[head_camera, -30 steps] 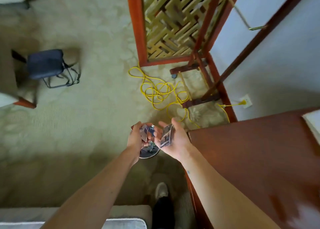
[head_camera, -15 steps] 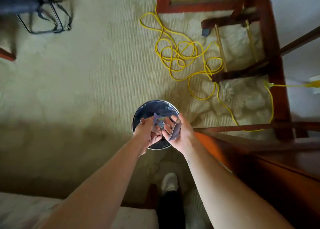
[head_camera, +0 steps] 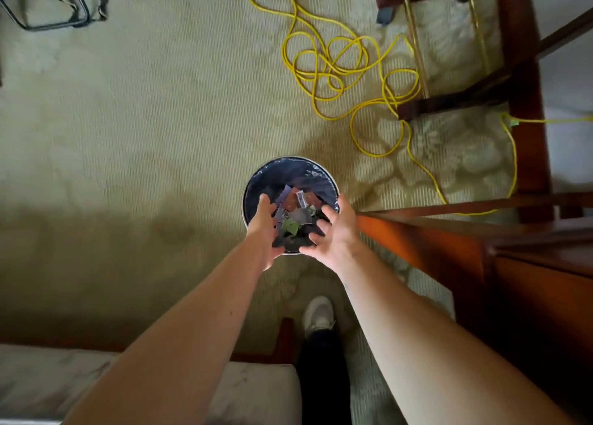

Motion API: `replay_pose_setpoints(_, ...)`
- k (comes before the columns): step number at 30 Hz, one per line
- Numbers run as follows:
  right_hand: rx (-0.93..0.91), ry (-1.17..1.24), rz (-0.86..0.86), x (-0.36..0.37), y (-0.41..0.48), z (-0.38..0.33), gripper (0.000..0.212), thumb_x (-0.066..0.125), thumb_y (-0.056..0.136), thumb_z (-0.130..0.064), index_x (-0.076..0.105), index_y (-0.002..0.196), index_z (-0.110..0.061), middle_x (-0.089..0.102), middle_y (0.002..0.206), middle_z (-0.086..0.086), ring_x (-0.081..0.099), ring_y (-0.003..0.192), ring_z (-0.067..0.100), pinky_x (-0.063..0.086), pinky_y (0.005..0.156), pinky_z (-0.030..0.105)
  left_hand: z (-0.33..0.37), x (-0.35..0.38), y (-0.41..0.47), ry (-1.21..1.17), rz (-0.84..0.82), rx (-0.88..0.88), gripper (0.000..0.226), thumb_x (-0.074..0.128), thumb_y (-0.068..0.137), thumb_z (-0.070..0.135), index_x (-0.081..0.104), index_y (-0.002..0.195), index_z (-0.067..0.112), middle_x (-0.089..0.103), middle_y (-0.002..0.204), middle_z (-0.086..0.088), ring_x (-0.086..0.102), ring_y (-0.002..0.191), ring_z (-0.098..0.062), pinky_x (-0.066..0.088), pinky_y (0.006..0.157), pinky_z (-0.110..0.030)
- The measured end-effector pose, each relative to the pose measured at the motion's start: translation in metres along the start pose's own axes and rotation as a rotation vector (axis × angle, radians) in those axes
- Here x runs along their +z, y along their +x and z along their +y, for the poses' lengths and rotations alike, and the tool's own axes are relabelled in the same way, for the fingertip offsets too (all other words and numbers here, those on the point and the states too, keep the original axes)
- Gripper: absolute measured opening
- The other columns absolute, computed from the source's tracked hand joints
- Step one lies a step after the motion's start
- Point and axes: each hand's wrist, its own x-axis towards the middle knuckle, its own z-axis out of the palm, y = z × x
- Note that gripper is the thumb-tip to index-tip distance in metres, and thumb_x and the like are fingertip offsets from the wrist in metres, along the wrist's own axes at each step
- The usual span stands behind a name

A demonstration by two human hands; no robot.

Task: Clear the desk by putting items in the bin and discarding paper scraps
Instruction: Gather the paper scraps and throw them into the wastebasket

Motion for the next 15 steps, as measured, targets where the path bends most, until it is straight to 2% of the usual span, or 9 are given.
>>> replay_pose_setpoints(3, -0.095, -0.059, 0.004, 0.001, -0.045, 0.000, 0.050, 0.044, 0.097, -0.048, 0.049, 0.137, -0.020, 0.043, 0.148, 0.006, 0.044, 0.134, 0.026, 0.037, 0.106, 0.050, -0.001, -0.001, -0.036, 0.085, 0.052, 0.096, 0.023, 0.049, 0.097, 0.037, 0.063, 0.110, 0.024, 0.062, 0.125, -0.004, 0.059, 0.111, -0.019, 0.050, 0.095, -0.041)
replay_pose_setpoints(6, -0.260, -0.131, 0.062, -0.003, -0.106, 0.001, 0.020, 0.055, 0.095, -0.025, 0.060, 0.113, -0.018, 0.063, 0.120, 0.005, 0.060, 0.105, 0.019, 0.050, 0.090, 0.037, -0.001, 0.003, -0.093, 0.079, 0.035, 0.212, 0.011, 0.057, 0.093, 0.025, 0.066, 0.088, 0.022, 0.068, 0.097, -0.003, 0.065, 0.086, -0.016, 0.056, 0.087, -0.037)
replay_pose_setpoints(8, -0.367, -0.145, 0.078, -0.009, -0.154, 0.001, 0.013, 0.056, 0.093, -0.013, 0.063, 0.103, -0.017, 0.066, 0.097, 0.003, 0.061, 0.089, 0.016, 0.052, 0.081, 0.033, -0.001, 0.008, -0.139, 0.079, -0.003, 0.293, 0.010, 0.059, 0.092, 0.022, 0.066, 0.087, 0.017, 0.067, 0.082, -0.001, 0.063, 0.071, -0.014, 0.057, 0.075, -0.032)
replay_pose_setpoints(10, -0.450, -0.160, 0.063, -0.015, -0.205, 0.000, 0.016, 0.056, 0.090, -0.007, 0.065, 0.093, -0.019, 0.063, 0.082, 0.000, 0.058, 0.076, 0.014, 0.050, 0.074, 0.028, -0.002, 0.015, -0.187, 0.071, -0.040, 0.351, 0.009, 0.059, 0.090, 0.019, 0.065, 0.086, 0.013, 0.064, 0.075, -0.002, 0.061, 0.065, -0.015, 0.054, 0.063, -0.027)
replay_pose_setpoints(15, -0.577, -0.136, -0.013, -0.045, -0.328, -0.009, 0.021, 0.054, 0.089, -0.001, 0.064, 0.091, -0.018, 0.056, 0.071, 0.000, 0.049, 0.059, 0.009, 0.042, 0.059, 0.022, -0.008, 0.036, -0.299, 0.103, -0.147, 0.491, 0.010, 0.056, 0.089, 0.015, 0.064, 0.084, 0.011, 0.057, 0.067, -0.003, 0.053, 0.057, -0.016, 0.045, 0.054, -0.025)
